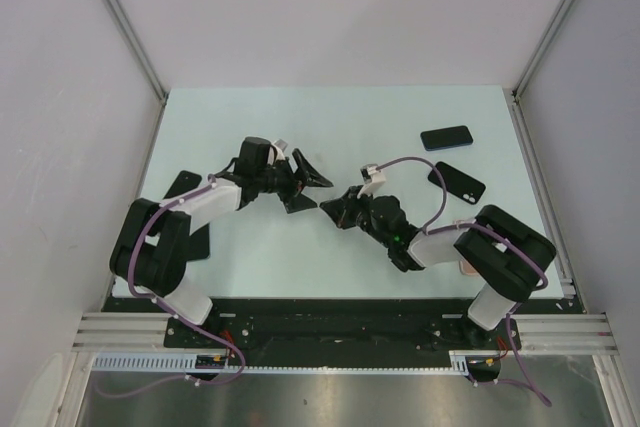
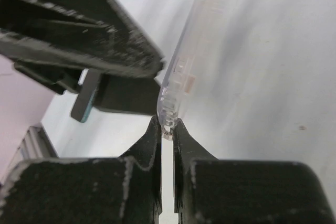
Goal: Put the phone into the phone case
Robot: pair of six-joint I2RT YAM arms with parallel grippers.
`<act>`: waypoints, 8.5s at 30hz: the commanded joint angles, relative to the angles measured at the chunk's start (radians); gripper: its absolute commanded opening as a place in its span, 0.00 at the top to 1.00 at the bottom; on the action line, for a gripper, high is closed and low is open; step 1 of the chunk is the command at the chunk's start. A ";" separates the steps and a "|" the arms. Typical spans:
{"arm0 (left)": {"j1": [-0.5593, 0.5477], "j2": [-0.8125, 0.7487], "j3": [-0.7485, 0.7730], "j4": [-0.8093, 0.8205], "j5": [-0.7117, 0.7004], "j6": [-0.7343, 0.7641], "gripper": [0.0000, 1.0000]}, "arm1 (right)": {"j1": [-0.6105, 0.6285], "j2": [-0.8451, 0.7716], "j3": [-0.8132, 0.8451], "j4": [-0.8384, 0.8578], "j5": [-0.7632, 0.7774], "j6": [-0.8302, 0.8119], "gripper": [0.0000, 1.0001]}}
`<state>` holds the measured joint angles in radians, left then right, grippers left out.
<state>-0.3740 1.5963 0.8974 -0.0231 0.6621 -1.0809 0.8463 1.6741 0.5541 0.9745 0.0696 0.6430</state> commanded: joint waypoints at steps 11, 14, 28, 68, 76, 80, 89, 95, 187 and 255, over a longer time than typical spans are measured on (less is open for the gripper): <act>-0.009 -0.079 0.101 -0.305 -0.027 0.312 0.00 | -0.082 -0.293 0.079 -0.513 0.095 -0.349 1.00; 0.029 -0.105 0.118 -0.385 -0.134 0.369 0.00 | -0.030 -0.333 0.162 -0.717 0.140 -0.547 1.00; 0.319 -0.197 0.089 -0.518 -0.191 0.513 0.00 | 0.181 -0.295 0.380 -1.260 0.259 -0.964 1.00; 0.724 -0.055 0.110 -0.884 -1.030 0.309 0.36 | 0.309 -0.306 0.412 -1.234 0.081 -0.514 0.31; 0.831 0.007 0.124 -0.879 -1.015 0.317 1.00 | 0.258 -0.461 0.345 -1.163 0.058 -0.494 0.30; 0.831 0.056 0.149 -0.871 -0.997 0.332 1.00 | 0.205 -0.504 0.317 -1.145 0.018 -0.490 0.30; 0.831 0.125 0.118 -0.836 -0.898 0.368 1.00 | 0.131 -0.557 0.288 -1.178 0.044 -0.468 0.30; 0.813 0.159 0.040 -0.784 -0.774 0.397 1.00 | 0.102 -0.554 0.288 -1.169 0.091 -0.425 0.29; 0.544 0.152 0.150 -0.864 -0.786 -0.324 0.15 | 0.125 -0.901 0.196 -1.260 0.282 -0.404 0.30; 0.199 -0.157 -0.086 -0.354 0.007 0.475 0.37 | 0.094 0.098 0.348 -0.480 -0.245 -0.062 1.00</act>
<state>-0.1665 1.4601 0.8017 -0.4210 0.5663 -0.6312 0.9367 1.7882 0.8658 0.4831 -0.2230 0.5930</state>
